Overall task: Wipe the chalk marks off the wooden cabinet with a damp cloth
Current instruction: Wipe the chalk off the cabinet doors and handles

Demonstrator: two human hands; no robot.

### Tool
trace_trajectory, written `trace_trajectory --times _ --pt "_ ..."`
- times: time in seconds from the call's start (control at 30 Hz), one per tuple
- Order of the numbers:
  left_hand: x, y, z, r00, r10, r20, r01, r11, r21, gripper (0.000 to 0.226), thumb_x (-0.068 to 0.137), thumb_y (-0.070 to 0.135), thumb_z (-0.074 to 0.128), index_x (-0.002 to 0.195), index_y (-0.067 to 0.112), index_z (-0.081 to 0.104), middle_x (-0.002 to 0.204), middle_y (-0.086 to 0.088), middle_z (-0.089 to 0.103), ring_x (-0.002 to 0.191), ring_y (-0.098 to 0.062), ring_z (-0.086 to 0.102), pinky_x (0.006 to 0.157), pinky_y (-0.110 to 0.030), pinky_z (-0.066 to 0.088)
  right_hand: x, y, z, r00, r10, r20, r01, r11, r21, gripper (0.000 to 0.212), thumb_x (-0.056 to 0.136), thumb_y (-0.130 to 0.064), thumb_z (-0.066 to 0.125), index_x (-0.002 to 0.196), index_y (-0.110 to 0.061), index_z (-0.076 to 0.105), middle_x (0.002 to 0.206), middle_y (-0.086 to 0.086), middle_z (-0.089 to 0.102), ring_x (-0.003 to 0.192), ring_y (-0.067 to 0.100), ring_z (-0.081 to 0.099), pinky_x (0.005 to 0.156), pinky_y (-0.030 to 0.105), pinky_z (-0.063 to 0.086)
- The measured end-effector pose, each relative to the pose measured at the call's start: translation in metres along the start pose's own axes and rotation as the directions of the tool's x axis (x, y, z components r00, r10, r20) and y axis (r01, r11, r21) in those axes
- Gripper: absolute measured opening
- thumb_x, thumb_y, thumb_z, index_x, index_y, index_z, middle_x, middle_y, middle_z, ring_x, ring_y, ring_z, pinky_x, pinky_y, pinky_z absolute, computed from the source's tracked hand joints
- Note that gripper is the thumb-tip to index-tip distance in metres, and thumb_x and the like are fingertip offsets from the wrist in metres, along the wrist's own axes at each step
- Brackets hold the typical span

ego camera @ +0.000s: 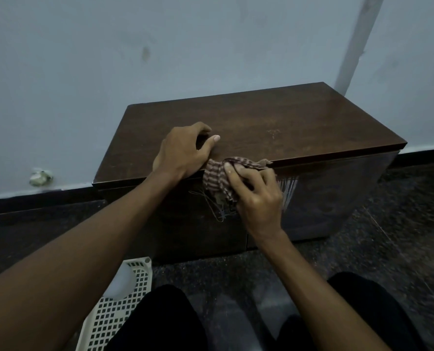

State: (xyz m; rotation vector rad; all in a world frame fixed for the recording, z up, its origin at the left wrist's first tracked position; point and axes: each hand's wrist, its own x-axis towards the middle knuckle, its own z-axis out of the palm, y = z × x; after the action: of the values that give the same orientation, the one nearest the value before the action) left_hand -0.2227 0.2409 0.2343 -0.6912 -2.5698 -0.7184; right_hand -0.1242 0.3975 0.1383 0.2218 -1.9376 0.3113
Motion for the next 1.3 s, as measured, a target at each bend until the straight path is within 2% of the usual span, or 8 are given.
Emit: trace_trajectory --times 0.2,0.33,0.47,0.57,0.77,0.93,1.1,1.3 --pt "-0.001 -0.002 -0.001 1.000 -0.008 -0.020 0.008 1.000 -0.025 0.034 0.098 0.046 0.060 0.116 0.020 0.071 0.110 0.003 0.075 0.100 -0.012 0.069 0.087 -0.033 0.056 0.001 0.023 -0.009 0.995 -0.101 -0.001 0.101 0.991 -0.092 0.035 0.092 -0.003 0.067 0.124 -0.016 0.070 0.105 0.003 0.071 0.076 0.023 0.051 0.063 0.036 0.049" --pt "0.000 -0.003 0.000 0.999 -0.011 -0.038 0.010 1.000 -0.020 0.035 0.098 0.047 0.060 0.116 0.020 0.071 0.109 0.004 0.076 0.099 -0.011 0.068 0.084 -0.027 0.053 -0.009 0.061 -0.027 0.997 0.022 -0.069 -0.031 0.991 -0.130 0.032 0.092 -0.005 0.069 0.123 -0.013 0.070 0.106 0.007 0.071 0.076 0.028 0.051 0.066 0.037 0.049" --pt "0.001 -0.004 0.002 0.999 -0.009 -0.044 0.008 1.000 -0.009 0.035 0.097 0.049 0.059 0.114 0.021 0.072 0.107 0.006 0.076 0.098 -0.010 0.068 0.082 -0.025 0.050 -0.016 0.088 -0.037 0.953 0.229 -0.199 -0.256 0.959 -0.123 0.033 0.097 -0.001 0.059 0.125 -0.015 0.067 0.107 0.011 0.068 0.086 0.032 0.052 0.081 0.024 0.042" --pt "0.002 -0.004 0.002 0.999 0.005 -0.044 -0.005 1.000 0.015 0.035 0.097 0.049 0.059 0.114 0.021 0.071 0.108 0.006 0.076 0.098 -0.011 0.069 0.083 -0.027 0.052 -0.016 0.078 -0.031 0.926 0.300 -0.229 -0.328 0.940 -0.092 0.037 0.093 0.005 0.061 0.124 -0.014 0.068 0.105 0.013 0.067 0.087 0.031 0.052 0.083 0.022 0.041" --pt "0.003 -0.005 0.003 0.999 0.007 -0.034 -0.007 1.000 0.012 0.030 0.098 0.045 0.058 0.112 0.022 0.071 0.106 0.006 0.076 0.098 -0.012 0.070 0.086 -0.037 0.057 -0.011 0.014 -0.005 0.991 0.122 -0.054 -0.123 0.992 -0.022 0.033 0.094 -0.003 0.063 0.124 -0.016 0.069 0.106 0.000 0.059 0.081 0.027 0.050 0.072 0.035 0.046" --pt "0.006 -0.010 0.001 0.997 -0.061 -0.036 0.058 0.993 -0.099 0.026 0.102 0.037 0.053 0.115 0.022 0.071 0.102 0.006 0.075 0.093 -0.009 0.068 0.086 -0.038 0.057 -0.010 -0.048 0.025 0.987 -0.123 0.102 0.115 0.990 0.085 0.024 0.098 -0.010 0.060 0.118 -0.014 0.072 0.097 0.004 0.068 0.077 0.024 0.053 0.075 0.041 0.050" --pt "0.005 -0.013 0.002 0.997 -0.069 -0.043 0.062 0.987 -0.147 0.026 0.102 0.036 0.055 0.117 0.022 0.071 0.105 0.006 0.076 0.097 -0.006 0.070 0.089 -0.032 0.057 -0.013 -0.045 0.026 0.984 -0.135 0.114 0.128 0.989 0.068 0.023 0.098 -0.008 0.060 0.116 -0.014 0.072 0.098 0.005 0.069 0.075 0.025 0.057 0.079 0.042 0.052" --pt "0.005 -0.013 0.003 0.996 -0.049 -0.071 0.038 0.988 -0.147 0.027 0.100 0.036 0.058 0.115 0.018 0.072 0.103 0.004 0.077 0.094 -0.004 0.070 0.081 -0.015 0.050 -0.012 -0.021 0.014 0.988 -0.108 0.111 0.105 0.994 0.033 0.021 0.096 -0.011 0.063 0.115 -0.013 0.073 0.101 0.006 0.070 0.077 0.025 0.054 0.067 0.038 0.049"
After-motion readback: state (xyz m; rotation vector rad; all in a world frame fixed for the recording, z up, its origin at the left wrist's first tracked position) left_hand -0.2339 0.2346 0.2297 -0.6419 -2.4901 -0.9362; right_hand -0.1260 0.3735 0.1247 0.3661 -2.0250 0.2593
